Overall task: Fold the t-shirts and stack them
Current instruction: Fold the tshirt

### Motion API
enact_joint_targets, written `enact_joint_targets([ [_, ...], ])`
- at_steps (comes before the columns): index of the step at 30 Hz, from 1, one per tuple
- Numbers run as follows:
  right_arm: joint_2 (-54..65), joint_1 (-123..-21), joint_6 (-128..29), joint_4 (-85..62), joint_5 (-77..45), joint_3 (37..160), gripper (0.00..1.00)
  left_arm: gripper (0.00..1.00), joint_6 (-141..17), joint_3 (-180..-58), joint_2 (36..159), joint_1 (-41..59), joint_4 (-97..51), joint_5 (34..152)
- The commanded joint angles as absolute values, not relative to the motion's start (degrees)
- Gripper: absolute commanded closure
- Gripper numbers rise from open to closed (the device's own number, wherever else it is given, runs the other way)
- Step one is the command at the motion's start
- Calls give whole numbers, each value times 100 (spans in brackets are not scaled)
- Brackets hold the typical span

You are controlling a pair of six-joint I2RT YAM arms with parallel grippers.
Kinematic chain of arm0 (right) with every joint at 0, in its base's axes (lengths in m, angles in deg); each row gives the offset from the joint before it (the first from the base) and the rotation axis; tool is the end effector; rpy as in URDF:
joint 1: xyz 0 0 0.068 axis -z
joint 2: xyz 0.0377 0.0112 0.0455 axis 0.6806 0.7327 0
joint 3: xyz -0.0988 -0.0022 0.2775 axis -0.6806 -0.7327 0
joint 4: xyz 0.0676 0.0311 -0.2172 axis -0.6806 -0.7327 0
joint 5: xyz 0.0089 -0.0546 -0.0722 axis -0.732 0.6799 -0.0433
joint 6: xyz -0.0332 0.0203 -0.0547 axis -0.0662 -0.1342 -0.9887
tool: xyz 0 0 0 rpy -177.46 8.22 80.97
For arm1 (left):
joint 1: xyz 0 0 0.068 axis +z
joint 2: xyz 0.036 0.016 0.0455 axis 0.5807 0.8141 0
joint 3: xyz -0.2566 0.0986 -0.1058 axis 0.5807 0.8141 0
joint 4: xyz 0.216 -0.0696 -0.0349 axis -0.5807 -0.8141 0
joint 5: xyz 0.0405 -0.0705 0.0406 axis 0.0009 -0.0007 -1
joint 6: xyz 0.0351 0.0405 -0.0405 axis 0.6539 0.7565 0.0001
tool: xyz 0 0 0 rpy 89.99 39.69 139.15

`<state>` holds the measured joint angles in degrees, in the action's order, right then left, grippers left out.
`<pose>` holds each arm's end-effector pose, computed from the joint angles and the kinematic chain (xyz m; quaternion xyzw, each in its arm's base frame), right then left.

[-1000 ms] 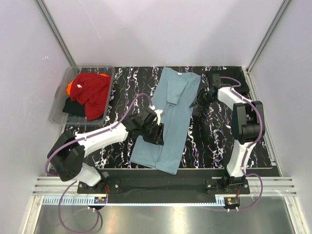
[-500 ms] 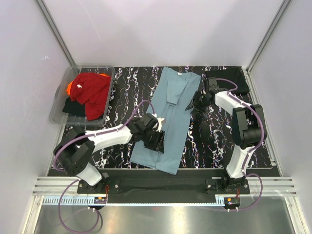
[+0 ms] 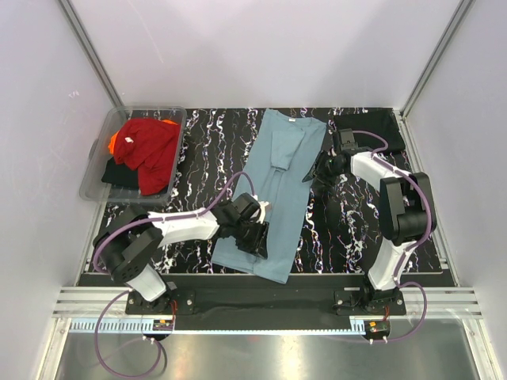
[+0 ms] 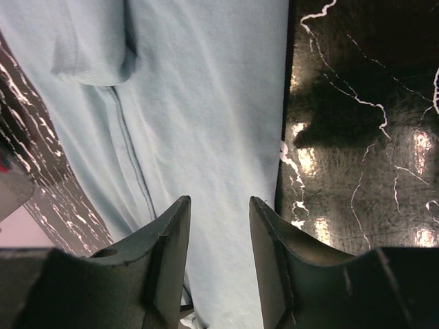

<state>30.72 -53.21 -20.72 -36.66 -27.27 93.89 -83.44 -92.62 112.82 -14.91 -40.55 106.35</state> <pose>0.3588 0.0829 0.2065 0.1671 0.9410 0.2434 0.1652 0.1615 -0.2262 0.1845 0.1903 0.9321 -0.3013 0.0643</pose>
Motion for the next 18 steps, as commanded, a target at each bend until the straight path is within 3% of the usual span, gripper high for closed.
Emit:
enact_joint_targets([
  [1, 2690, -5308, -2099, -3476, -2696, 9355, 53, 61, -8518, -9254, 11169, -1591, -3832, 10813],
  [18, 2365, -5308, -2195, -3467, -2670, 9162, 53, 68, -9098, -9035, 10062, -1952, -4578, 10224],
])
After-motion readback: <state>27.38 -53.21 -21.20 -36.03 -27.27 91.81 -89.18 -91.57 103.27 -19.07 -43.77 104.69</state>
